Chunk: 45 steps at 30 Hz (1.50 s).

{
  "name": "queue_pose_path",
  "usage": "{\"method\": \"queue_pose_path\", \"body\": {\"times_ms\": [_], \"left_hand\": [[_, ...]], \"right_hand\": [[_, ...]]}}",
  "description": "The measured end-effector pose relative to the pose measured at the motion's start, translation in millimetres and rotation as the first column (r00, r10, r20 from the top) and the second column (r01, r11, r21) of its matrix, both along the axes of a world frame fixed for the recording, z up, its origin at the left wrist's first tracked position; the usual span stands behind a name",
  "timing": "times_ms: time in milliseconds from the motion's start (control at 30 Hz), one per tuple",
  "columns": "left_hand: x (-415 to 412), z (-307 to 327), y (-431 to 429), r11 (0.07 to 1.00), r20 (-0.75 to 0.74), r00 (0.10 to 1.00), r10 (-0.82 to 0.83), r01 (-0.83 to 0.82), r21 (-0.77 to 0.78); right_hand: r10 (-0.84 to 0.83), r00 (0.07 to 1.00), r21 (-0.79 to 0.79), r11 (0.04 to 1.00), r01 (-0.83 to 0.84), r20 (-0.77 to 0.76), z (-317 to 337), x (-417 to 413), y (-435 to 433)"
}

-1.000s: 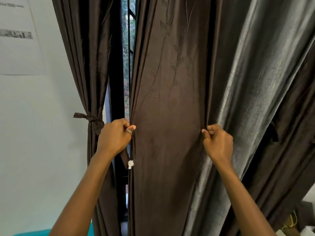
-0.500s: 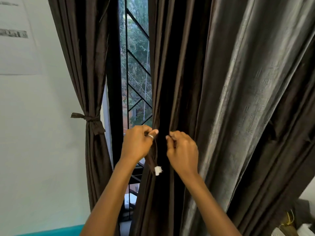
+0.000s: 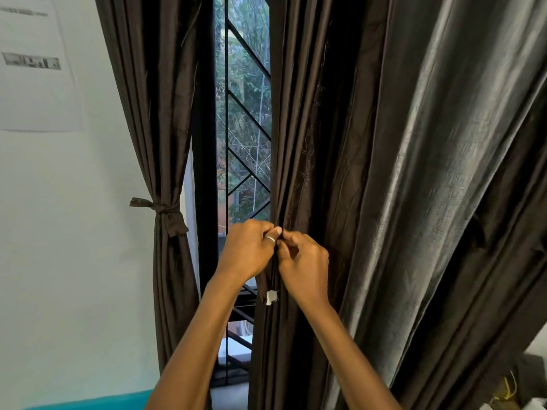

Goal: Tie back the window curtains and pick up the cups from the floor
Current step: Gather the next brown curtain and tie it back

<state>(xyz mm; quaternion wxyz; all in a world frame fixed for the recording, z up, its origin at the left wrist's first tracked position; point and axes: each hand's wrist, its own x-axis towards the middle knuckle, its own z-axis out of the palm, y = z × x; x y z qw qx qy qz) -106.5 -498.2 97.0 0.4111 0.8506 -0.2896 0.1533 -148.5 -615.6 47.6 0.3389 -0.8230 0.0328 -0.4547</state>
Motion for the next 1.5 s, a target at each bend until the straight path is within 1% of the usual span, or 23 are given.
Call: {"method": "queue_pose_path", "body": {"times_ms": [100,267,367,433,600,700,833,933,967,1000,1067,1133,1167,1233,1300,1367,1433,1500], "left_hand": [[-2.3,1.6,-0.3,0.998,0.004,1.0,-0.027,0.027,0.049],[-5.1,6.7,0.4,0.997,-0.02,1.0,-0.016,0.018,0.073],[-4.9,5.1,-2.5,0.995,0.038,0.999,0.039,-0.042,0.089],[-3.7,2.0,-3.0,0.994,0.072,0.995,0.064,-0.07,0.081],[-4.5,-6.9,-8.2,0.993,0.049,0.992,0.115,-0.114,-0.03],[-4.7,-7.8,-12.2,0.987,0.1,0.982,0.159,-0.156,-0.029],[-6.5,-6.5,-14.1,0.976,0.127,0.968,0.216,-0.214,-0.031],[-7.4,-4.2,-12.0,0.973,0.148,0.962,0.23,-0.231,-0.009],[-7.0,-3.7,-10.6,0.972,0.155,0.96,0.232,-0.235,0.0],[-6.1,-3.3,-8.5,0.972,0.16,0.96,0.232,-0.236,0.007],[-2.4,-4.3,-3.6,0.974,0.165,0.96,0.225,-0.228,-0.002],[1.9,-5.8,2.5,0.977,0.173,0.962,0.214,-0.212,-0.027],[3.9,-6.8,5.0,0.978,0.177,0.962,0.208,-0.205,-0.035],[7.1,-8.0,7.5,0.979,0.184,0.962,0.201,-0.198,-0.04],[10.7,-8.8,9.1,0.982,0.192,0.963,0.19,-0.187,-0.037],[16.5,-9.7,14.7,0.98,0.195,0.961,0.197,-0.194,-0.036],[23.8,-9.5,26.1,0.976,0.182,0.959,0.219,-0.214,-0.048],[31.5,-8.4,38.6,0.97,0.176,0.954,0.241,-0.232,-0.072]], "right_hand": [[0.051,0.997,0.065,0.997,-0.047,-0.057,0.1,0.9,-0.7],[0.167,0.983,0.218,0.965,-0.147,-0.078,2.9,-8.3,0.0],[0.231,0.97,0.328,0.924,-0.196,-0.072,4.4,-13.4,2.6],[0.245,0.968,0.362,0.909,-0.206,-0.063,4.8,-13.9,1.4],[0.247,0.967,0.351,0.912,-0.211,-0.059,3.9,-15.0,-2.7],[0.248,0.967,0.349,0.912,-0.215,-0.054,1.6,-15.0,0.2],[0.254,0.966,0.355,0.908,-0.222,-0.046,-1.3,-13.7,3.3],[0.288,0.954,0.335,0.909,-0.247,-0.078,0.5,-14.3,1.6],[0.275,0.957,0.315,0.92,-0.232,-0.097,1.5,-14.0,-1.5],[0.214,0.971,0.282,0.943,-0.179,-0.102,2.5,-13.2,-5.8],[-0.043,0.998,0.212,0.976,0.051,-0.043,6.4,-12.0,-18.9],[-0.312,0.949,0.212,0.931,0.296,0.042,13.4,-16.0,-35.6],[-0.392,0.919,0.231,0.899,0.373,0.041,16.7,-17.7,-45.4],[-0.428,0.901,0.249,0.868,0.43,-0.065,23.6,-19.5,-64.9],[-0.38,0.914,0.225,0.887,0.403,-0.142,29.2,-18.4,-80.3],[-0.346,0.924,0.237,0.895,0.377,-0.163,32.7,-19.3,-94.2],[-0.379,0.907,0.254,0.873,0.416,-0.184,36.3,-25.7,-110.0],[-0.407,0.894,0.236,0.865,0.444,-0.19,37.3,-33.2,-129.0]]}}
